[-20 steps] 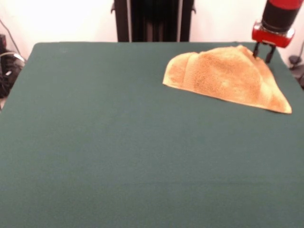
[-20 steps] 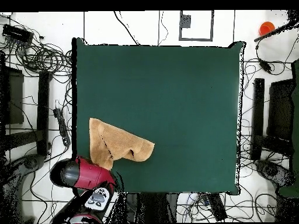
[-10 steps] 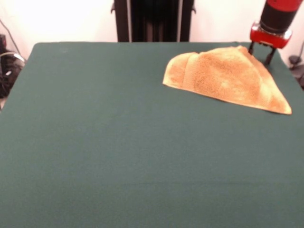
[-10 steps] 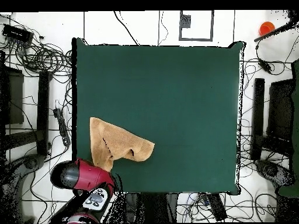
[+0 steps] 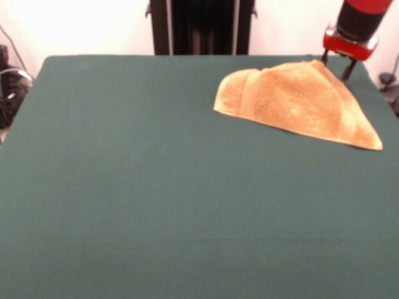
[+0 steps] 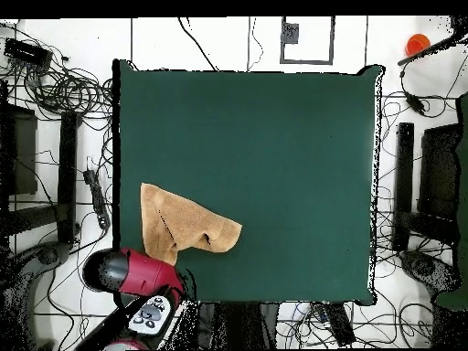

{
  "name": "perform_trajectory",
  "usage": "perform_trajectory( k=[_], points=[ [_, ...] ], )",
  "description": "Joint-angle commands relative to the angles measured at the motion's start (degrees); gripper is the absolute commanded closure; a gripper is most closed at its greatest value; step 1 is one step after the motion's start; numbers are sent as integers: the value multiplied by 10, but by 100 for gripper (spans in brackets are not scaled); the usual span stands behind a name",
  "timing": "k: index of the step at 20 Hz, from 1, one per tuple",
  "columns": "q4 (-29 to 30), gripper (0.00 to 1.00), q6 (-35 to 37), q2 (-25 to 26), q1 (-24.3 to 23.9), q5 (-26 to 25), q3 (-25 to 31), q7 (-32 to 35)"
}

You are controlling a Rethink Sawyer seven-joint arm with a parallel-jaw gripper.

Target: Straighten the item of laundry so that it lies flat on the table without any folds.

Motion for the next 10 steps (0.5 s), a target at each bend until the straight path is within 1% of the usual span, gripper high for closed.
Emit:
perform_trajectory(
  k=[1, 10],
  points=[
    [-80, 0, 182, -29, 23, -11, -41, 216],
    [-94, 0, 253, -51, 2, -19, -43, 222]
  ],
)
